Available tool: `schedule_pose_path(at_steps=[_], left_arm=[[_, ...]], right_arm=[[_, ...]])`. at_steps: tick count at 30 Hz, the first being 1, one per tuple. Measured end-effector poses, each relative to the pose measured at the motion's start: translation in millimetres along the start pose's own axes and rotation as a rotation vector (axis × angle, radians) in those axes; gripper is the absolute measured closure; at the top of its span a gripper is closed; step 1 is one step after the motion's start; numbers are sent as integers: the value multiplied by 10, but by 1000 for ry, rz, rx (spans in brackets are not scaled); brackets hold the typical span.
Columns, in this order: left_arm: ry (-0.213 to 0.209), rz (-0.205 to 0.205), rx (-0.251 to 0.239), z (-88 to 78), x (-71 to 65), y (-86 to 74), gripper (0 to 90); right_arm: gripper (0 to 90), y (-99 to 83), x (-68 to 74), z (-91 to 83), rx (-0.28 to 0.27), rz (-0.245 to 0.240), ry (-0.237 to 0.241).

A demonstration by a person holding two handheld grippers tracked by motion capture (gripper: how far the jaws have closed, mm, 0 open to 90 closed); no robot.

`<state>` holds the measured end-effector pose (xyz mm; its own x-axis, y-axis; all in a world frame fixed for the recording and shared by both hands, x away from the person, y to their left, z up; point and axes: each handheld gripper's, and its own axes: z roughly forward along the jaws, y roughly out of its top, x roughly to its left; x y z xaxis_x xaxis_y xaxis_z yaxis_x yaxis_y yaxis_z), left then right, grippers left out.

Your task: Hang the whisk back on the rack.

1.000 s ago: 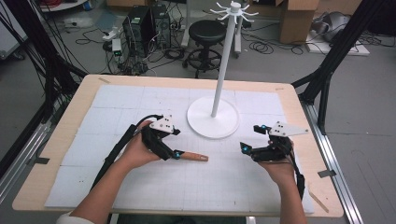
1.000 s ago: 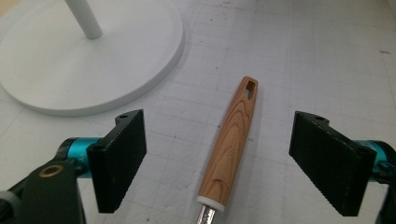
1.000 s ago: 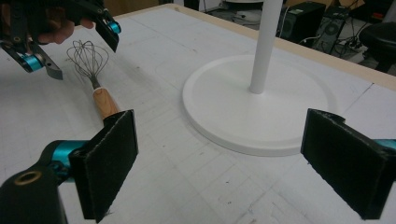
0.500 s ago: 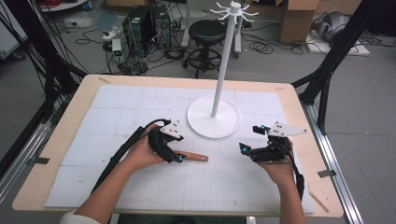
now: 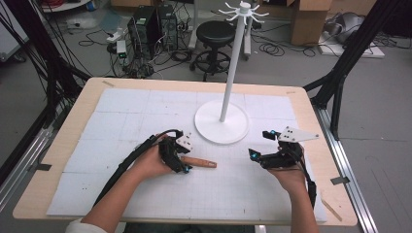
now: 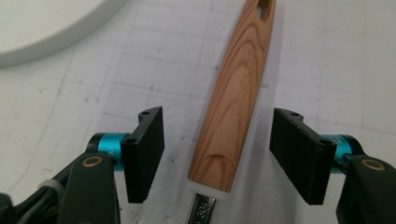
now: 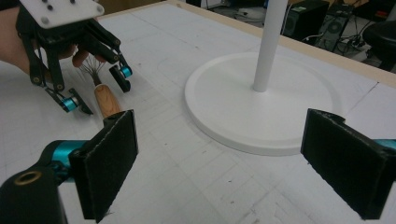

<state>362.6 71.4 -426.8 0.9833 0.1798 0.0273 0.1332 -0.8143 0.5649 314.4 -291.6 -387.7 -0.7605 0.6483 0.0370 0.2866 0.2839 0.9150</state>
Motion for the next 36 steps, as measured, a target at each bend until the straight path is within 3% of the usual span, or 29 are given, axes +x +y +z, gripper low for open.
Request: schedule_pose_path(at_steps=[3,6,11,16,23,28,36], left_arm=[[-33,-8,-8,-6,26,-17,408],[-27,-22,-12,-16,36,-24,448],[-27,-41,-7,-42,76,-33,603],[-16,-19,15,-45,57,-7,617],[0,65,61,-62,-19,47,673],[-18,67,72,-74,-28,42,700],[6,88,89,-76,-73,64,706]], right_arm=[[101,-2,-2,1,2,1,-2],[101,-2,8,8,5,-1,-3],[101,-3,16,25,14,-5,1],[101,-4,11,16,10,-4,1],[101,-8,13,34,17,-8,1],[101,-4,13,18,10,-4,0],[101,-5,15,30,13,-7,2]])
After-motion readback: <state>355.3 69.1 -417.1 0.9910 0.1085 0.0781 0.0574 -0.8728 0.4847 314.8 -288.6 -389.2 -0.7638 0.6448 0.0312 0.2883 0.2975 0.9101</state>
